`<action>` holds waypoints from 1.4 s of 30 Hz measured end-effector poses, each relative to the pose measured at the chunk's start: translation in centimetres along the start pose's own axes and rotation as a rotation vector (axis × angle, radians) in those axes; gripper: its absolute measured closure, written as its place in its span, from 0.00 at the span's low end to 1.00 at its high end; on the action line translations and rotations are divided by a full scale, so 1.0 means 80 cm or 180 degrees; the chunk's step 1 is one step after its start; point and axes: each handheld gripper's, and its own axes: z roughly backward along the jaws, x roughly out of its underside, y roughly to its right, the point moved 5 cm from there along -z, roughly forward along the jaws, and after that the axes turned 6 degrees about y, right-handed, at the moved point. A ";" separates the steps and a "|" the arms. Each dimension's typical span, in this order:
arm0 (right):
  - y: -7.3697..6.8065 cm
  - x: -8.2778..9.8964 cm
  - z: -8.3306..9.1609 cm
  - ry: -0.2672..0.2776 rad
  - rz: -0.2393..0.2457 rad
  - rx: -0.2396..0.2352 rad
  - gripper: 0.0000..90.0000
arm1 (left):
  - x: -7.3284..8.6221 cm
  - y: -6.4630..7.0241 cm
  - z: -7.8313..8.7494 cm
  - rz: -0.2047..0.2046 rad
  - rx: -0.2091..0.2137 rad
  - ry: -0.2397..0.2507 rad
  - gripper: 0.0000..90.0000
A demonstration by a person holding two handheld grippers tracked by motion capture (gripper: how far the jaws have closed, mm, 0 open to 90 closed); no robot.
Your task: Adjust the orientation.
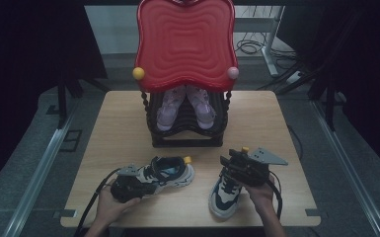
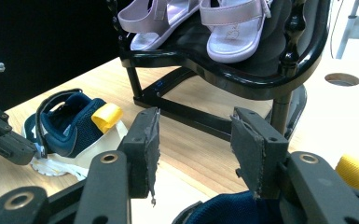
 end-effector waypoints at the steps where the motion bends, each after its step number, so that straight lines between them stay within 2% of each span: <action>1: 0.000 0.000 0.000 0.0002 -0.0003 -0.0004 0.58 | 0.000 -0.001 0.000 0.0003 0.0005 0.0002 0.98; 26: -0.002 0.000 -0.002 0.0027 -0.0029 0.0003 0.58 | -0.006 -0.024 0.005 0.0027 -0.0310 0.0064 0.99; 42: -0.001 0.001 -0.004 0.0009 -0.0043 0.0015 0.58 | -0.011 -0.032 0.005 0.0047 -0.0371 0.0104 1.00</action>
